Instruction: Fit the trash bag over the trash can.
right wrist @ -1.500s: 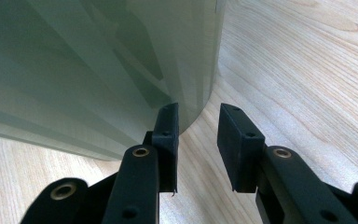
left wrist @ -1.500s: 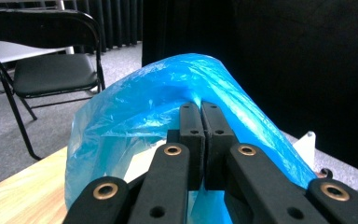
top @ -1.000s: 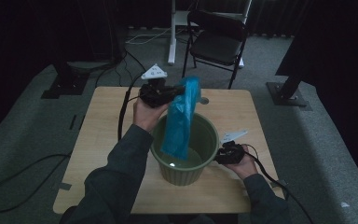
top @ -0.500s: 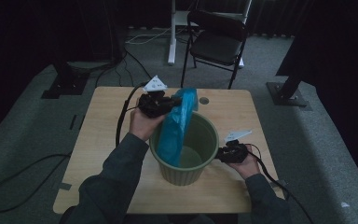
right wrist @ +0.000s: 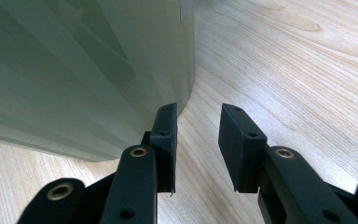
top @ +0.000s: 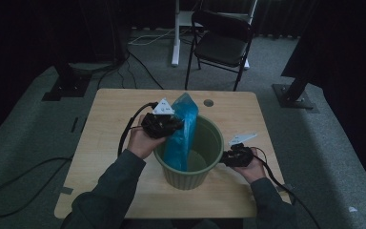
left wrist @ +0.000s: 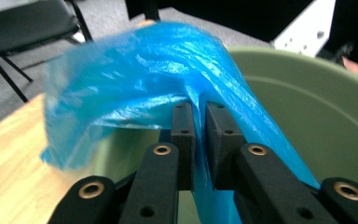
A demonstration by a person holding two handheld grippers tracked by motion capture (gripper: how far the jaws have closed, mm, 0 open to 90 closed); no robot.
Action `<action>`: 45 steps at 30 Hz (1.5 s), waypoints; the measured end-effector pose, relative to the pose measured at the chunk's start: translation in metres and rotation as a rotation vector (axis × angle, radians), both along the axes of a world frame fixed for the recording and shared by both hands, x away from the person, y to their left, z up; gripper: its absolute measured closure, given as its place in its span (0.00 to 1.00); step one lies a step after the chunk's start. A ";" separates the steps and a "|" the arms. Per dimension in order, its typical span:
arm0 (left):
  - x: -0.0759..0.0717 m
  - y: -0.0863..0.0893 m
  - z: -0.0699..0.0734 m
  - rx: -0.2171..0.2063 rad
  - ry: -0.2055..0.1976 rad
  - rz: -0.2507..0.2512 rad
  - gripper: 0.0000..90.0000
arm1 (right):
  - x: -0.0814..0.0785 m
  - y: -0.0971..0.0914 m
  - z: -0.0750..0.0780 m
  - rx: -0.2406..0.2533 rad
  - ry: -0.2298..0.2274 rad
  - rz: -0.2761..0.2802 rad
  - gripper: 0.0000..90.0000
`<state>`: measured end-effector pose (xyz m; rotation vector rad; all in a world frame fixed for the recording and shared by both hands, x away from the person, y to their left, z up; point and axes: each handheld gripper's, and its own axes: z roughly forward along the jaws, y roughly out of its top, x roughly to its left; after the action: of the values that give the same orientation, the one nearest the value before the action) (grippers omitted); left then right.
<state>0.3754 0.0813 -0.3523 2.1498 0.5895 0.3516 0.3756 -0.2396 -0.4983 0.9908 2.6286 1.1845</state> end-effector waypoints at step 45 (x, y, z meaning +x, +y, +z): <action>0.039 -0.037 0.010 0.067 0.072 0.153 0.95 | 0.001 -0.004 0.002 0.008 -0.011 -0.013 0.72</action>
<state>0.4139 0.0443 -0.3425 2.1946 0.7969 0.3830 0.3767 -0.2438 -0.4965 0.9978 2.6068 1.1949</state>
